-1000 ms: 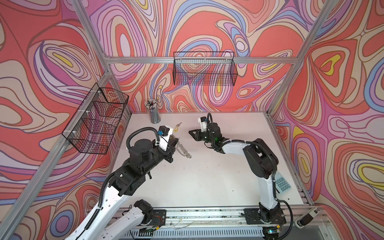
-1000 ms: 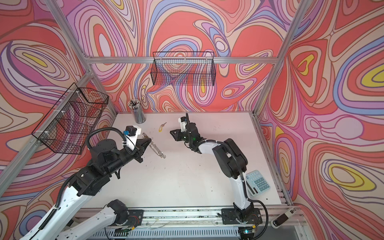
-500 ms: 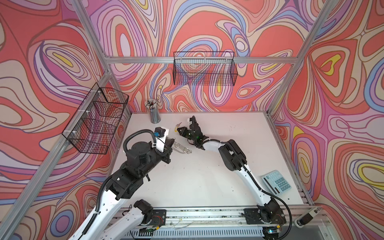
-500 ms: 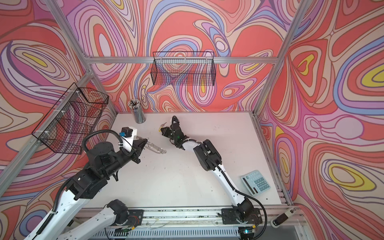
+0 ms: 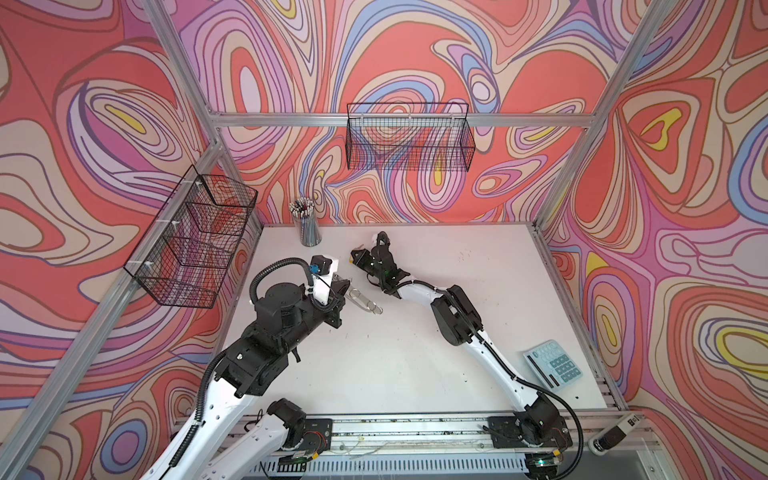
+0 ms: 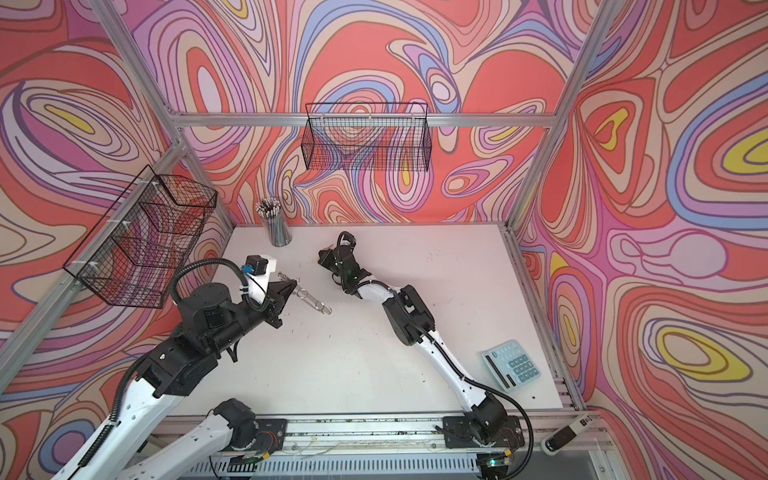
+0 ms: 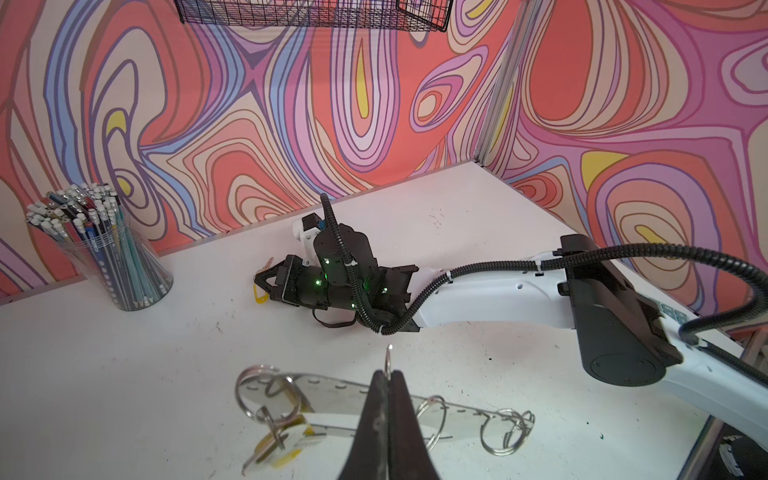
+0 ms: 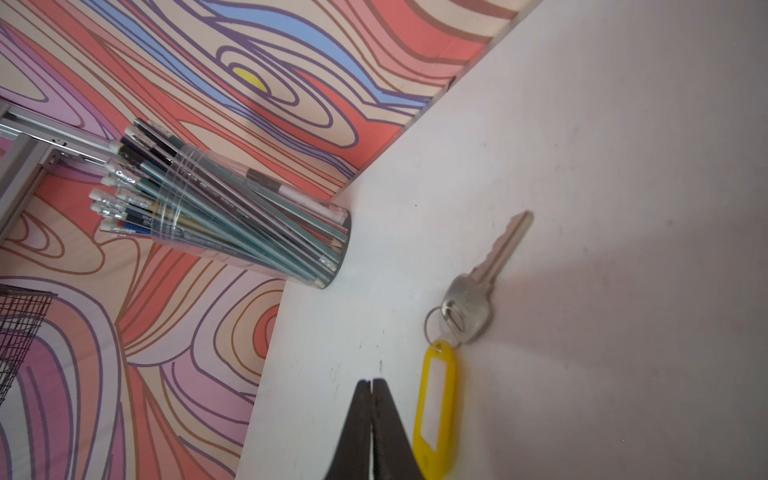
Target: Put the keys on the keyring
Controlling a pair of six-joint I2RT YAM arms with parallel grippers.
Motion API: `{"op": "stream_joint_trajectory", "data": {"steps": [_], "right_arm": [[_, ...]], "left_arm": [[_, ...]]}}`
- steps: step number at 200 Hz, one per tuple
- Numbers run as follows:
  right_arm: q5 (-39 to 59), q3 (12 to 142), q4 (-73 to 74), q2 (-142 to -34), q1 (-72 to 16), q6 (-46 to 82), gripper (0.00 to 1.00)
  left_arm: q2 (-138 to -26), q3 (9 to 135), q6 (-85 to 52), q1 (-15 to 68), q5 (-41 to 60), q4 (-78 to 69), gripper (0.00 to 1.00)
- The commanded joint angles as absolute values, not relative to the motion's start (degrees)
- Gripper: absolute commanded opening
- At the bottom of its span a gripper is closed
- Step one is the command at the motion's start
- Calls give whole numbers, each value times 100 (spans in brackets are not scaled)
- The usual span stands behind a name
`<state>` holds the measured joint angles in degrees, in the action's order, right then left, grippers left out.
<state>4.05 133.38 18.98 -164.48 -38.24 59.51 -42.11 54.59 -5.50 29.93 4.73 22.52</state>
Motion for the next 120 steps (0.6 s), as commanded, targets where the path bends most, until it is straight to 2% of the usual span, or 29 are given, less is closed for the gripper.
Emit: {"op": "stream_joint_trajectory", "data": {"steps": [1,35,65,120], "right_arm": [[250,13176,1423,-16473,-3885,6027,0],[174,11456,2179,-15420,-3864,5779,0],[145,9689,2881,-13969,-3744,5378,0],[151,6935,3556,-11260,-3507,4842,0]], "left_arm": [[-4175,5414,-629,2902,641,2026,0],[-4303,5438,-622,2874,611,2022,0],[-4676,5582,-589,2836,376,2013,0],[-6258,6213,-800,2639,-335,1556,0]]}}
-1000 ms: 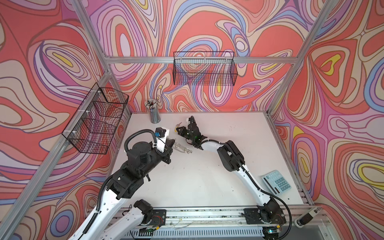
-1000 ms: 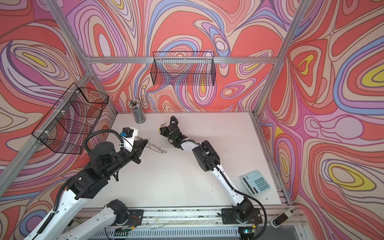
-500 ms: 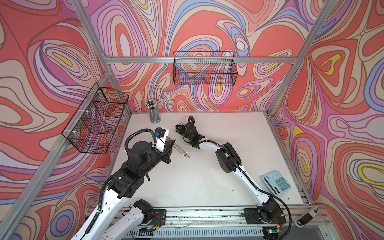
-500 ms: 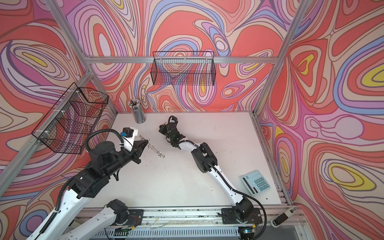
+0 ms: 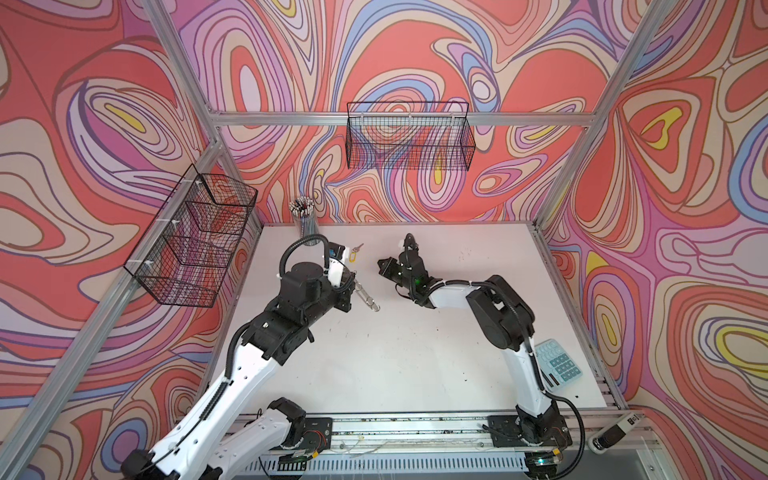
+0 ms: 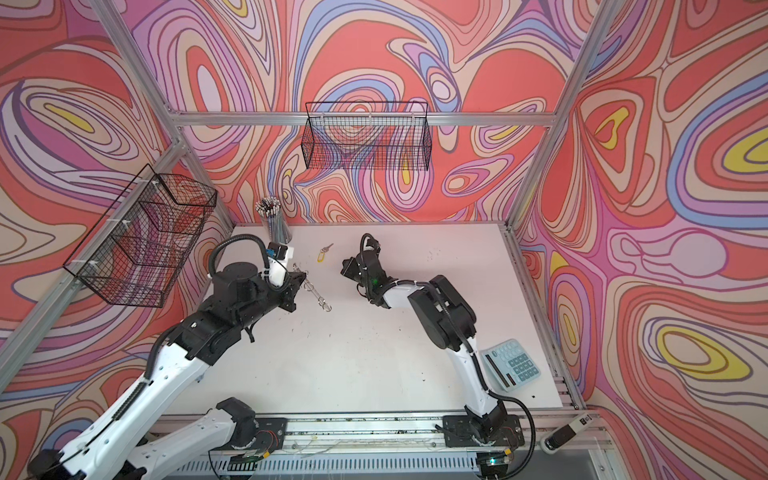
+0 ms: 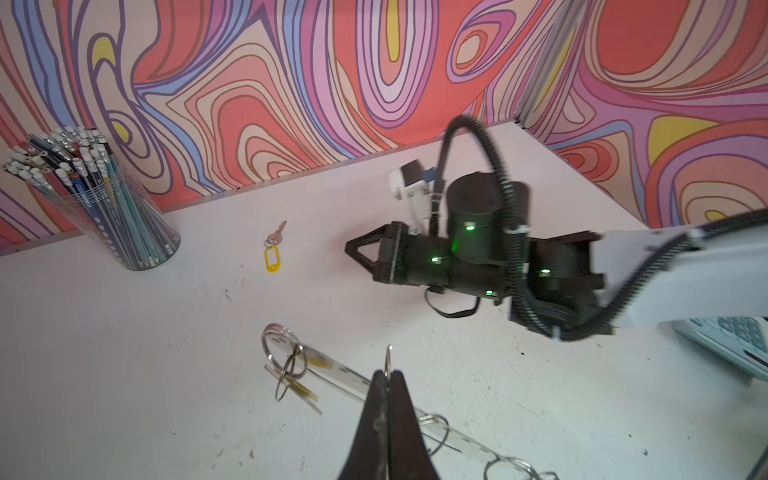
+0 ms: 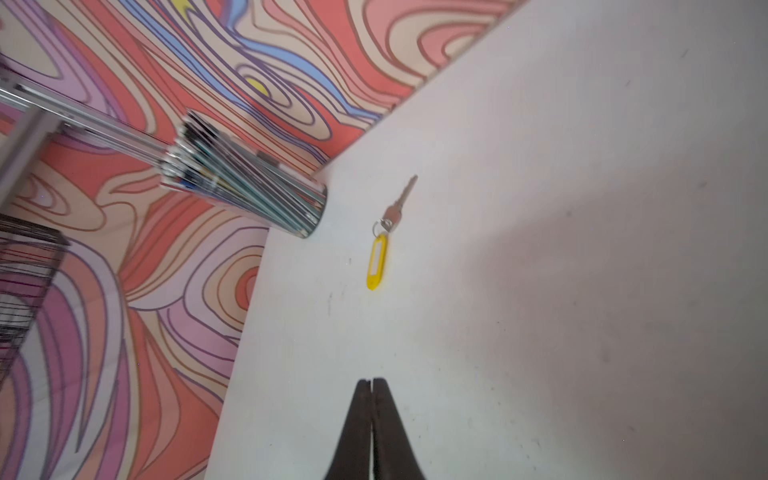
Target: Put the keys on the keyring
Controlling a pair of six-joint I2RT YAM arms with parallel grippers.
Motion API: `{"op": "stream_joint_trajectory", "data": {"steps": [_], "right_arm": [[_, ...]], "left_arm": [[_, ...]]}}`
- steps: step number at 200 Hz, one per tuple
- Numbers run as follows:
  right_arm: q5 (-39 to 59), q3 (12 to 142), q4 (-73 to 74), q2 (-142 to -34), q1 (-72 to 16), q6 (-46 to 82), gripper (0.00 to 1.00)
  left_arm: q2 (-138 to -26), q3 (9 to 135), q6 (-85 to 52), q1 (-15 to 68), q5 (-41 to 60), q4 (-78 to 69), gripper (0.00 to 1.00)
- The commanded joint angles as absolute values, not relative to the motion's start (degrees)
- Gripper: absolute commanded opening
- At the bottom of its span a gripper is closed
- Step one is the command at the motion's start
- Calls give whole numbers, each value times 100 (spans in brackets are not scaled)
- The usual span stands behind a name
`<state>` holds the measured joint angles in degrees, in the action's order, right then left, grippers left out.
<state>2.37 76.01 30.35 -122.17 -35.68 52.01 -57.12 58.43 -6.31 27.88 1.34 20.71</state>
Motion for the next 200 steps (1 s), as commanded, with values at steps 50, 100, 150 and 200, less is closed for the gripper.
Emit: {"op": "stream_joint_trajectory", "data": {"steps": [50,100,150,200], "right_arm": [[105,5450,3120,-8840,-3507,4318,0],[-39,4768,1848,-7051,-3516,3965,0],[-304,4358,859,-5949,-3532,3963,0],[-557,4259,402,-5556,-3538,4017,0]], "left_arm": [[-8164,6555,-1488,2028,-400,52,0],[-10312,7557,-2036,1428,-422,-994,0],[-12069,9214,-2473,1134,-226,-1290,0],[-13293,10904,-2602,1125,-132,-510,0]]}}
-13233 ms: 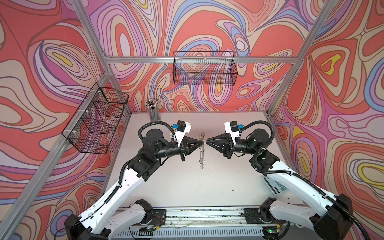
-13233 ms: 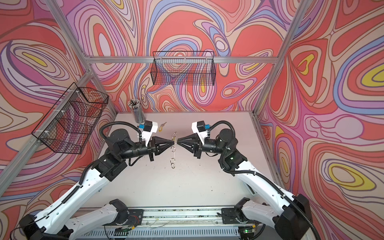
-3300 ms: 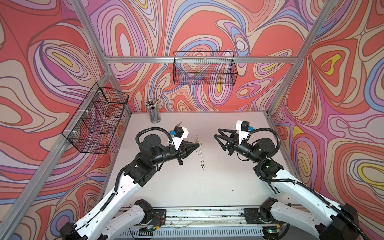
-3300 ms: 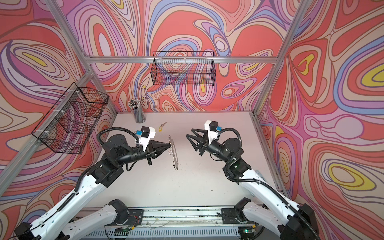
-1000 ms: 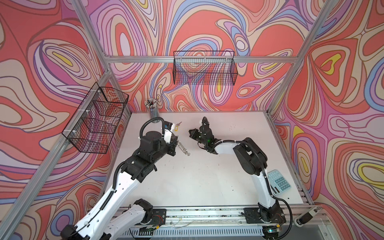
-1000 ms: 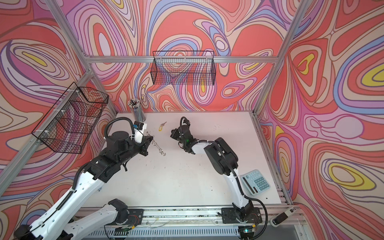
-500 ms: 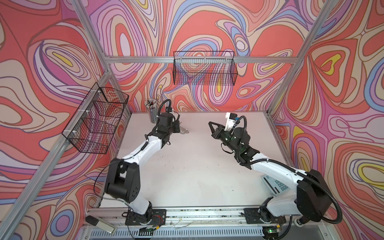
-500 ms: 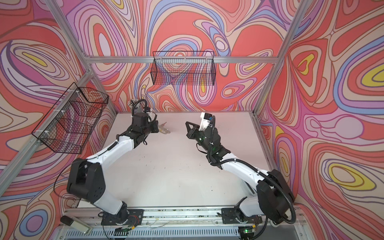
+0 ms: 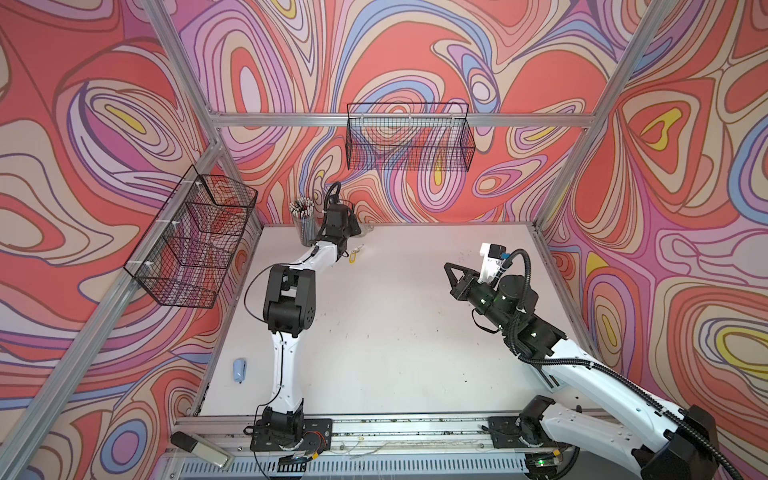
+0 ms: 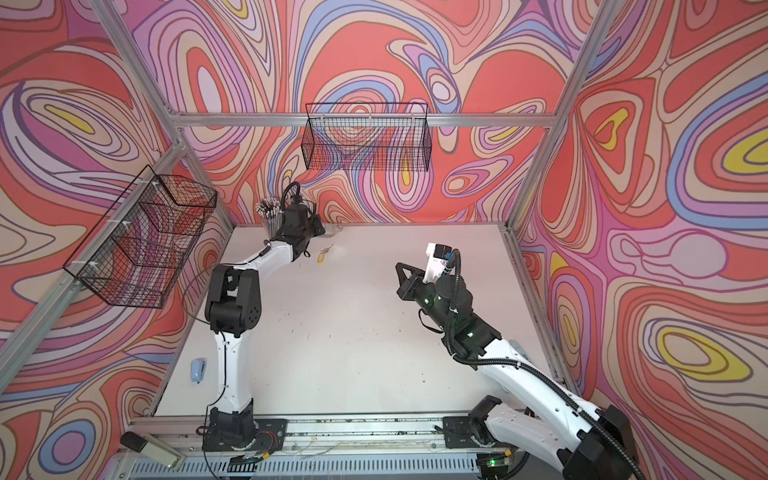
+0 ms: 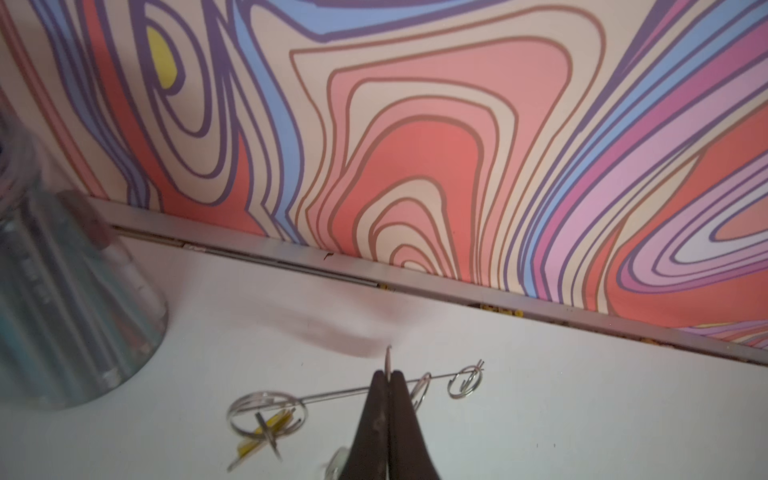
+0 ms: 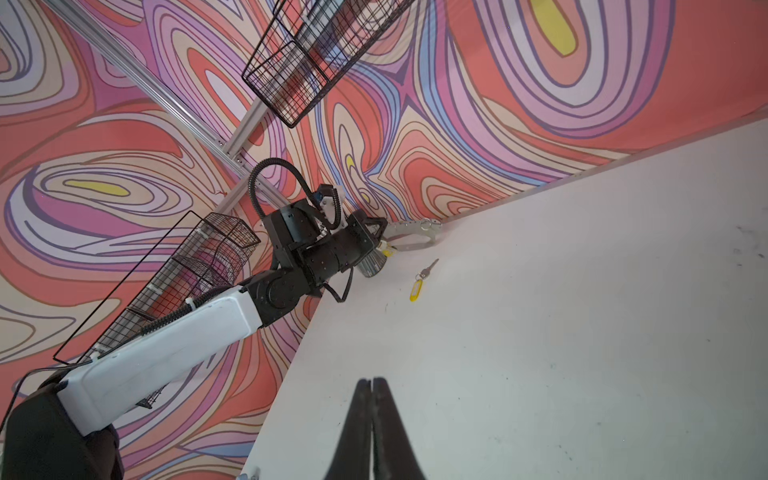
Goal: Put the keys on the keyring
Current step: 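Set the plate down near the pencil cup with the left gripper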
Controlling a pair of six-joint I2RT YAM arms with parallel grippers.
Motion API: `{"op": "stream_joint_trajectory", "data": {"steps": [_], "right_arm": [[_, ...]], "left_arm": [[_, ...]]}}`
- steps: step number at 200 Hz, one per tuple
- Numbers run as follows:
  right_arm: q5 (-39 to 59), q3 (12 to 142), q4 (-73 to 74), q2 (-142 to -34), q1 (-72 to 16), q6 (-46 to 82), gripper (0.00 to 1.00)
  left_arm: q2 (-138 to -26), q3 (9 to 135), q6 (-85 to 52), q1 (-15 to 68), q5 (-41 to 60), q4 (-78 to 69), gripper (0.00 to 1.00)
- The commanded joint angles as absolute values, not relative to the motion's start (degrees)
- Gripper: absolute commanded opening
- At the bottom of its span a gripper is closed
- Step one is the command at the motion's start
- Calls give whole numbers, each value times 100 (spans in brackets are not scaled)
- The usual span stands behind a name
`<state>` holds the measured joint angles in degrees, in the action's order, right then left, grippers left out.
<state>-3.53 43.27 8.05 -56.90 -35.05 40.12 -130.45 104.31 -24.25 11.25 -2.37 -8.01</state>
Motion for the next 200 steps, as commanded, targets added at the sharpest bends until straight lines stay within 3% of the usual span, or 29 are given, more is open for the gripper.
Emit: {"op": "stream_joint_trajectory", "data": {"steps": [1,118,153,200], "right_arm": [[-564,4261,394,-5551,-3535,4017,0],[-423,4131,794,-5584,-3533,3920,0],[-389,4012,863,-5498,-3535,3904,0],[-345,3811,963,-5391,-3533,3938,0]], "left_arm": [[-13304,10910,-2598,1125,-132,-493,0],[-12332,8880,-2708,1116,190,-374,0],[-11973,8295,-2982,1124,762,-348,0],[-11418,7647,-2784,1578,1035,-153,0]]}}
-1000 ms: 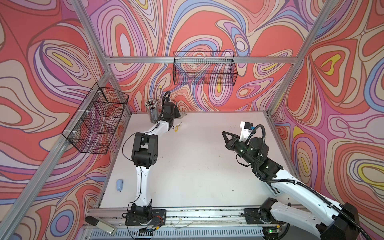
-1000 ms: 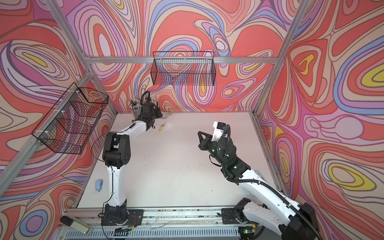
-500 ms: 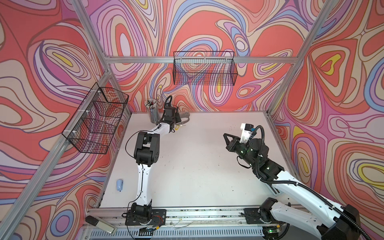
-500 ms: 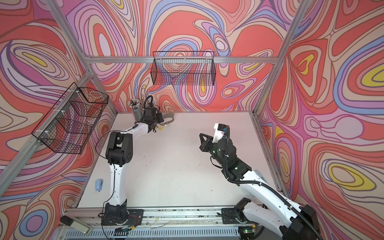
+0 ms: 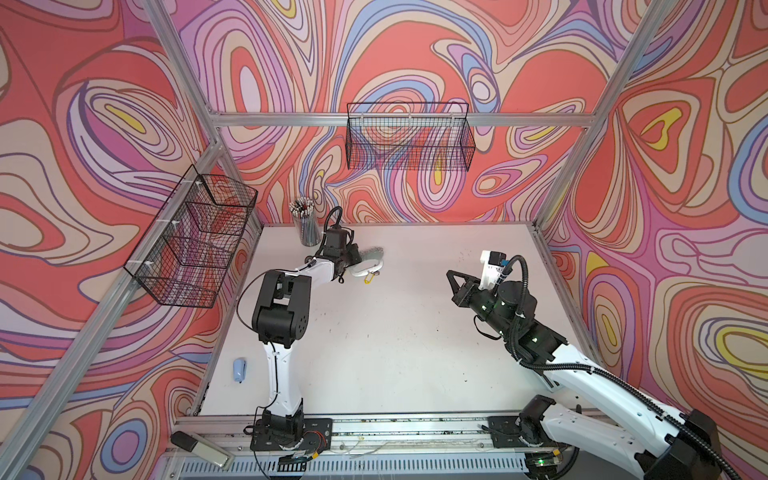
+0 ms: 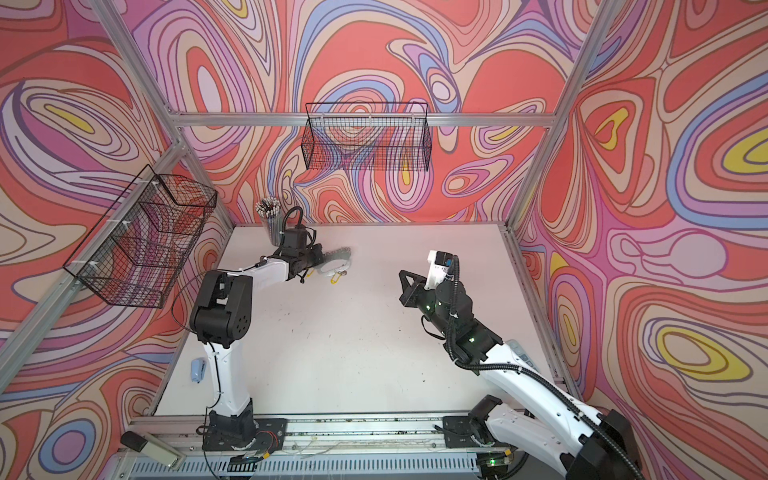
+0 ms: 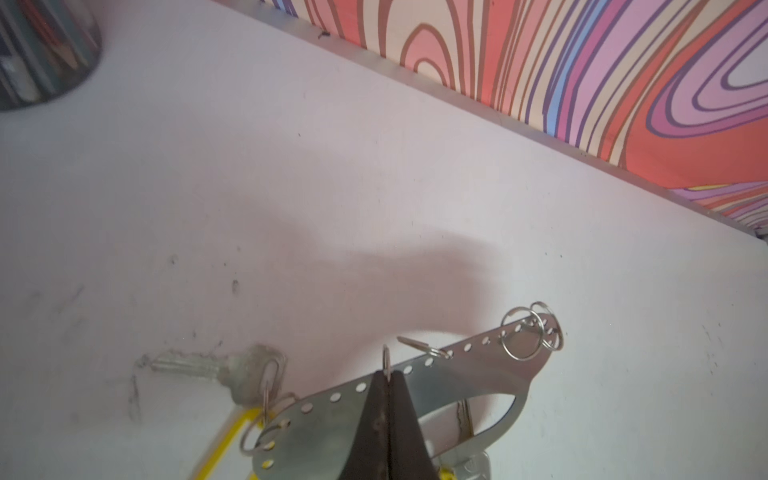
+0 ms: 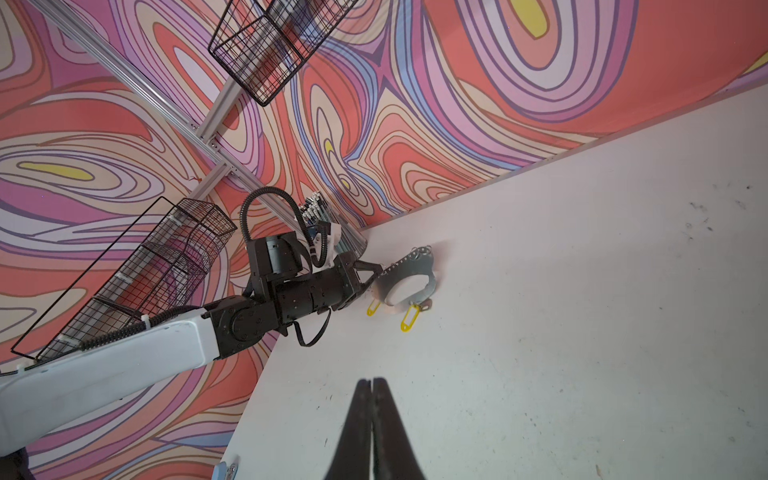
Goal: Put the keys on the keyring
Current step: 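Set the plate down near the pencil cup with the left gripper, then swing the right gripper over the loose yellow-tagged key and lower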
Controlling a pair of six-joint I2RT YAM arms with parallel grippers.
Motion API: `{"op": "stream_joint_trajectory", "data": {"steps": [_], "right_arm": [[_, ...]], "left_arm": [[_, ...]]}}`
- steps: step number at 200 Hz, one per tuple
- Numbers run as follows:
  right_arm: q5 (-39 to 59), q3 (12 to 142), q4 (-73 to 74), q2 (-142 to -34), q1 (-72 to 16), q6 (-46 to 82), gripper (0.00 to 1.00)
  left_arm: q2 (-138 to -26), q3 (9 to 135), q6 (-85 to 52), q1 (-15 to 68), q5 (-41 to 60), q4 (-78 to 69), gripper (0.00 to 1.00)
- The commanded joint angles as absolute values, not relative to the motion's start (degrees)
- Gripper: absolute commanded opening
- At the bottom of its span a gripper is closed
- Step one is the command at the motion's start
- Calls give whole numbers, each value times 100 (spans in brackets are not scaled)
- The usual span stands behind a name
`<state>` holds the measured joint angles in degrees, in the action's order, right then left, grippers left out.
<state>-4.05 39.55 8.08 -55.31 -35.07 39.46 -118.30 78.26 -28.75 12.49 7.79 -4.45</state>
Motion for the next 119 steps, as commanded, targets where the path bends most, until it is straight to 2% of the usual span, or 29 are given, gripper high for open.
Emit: {"op": "stream_joint_trajectory", "data": {"steps": [1,76,119], "right_arm": [[-344,3804,965,-5389,-3538,3942,0],[-556,3466,661,-4771,-3533,3913,0],[-558,3428,501,-4766,-3534,3777,0]], "left_arm": [[-11409,7638,-2776,1585,1040,-142,0],[-10258,5986,-3565,2527,1098,-532,0],[-9042,5053,-4135,2824,988,-896,0]]}}
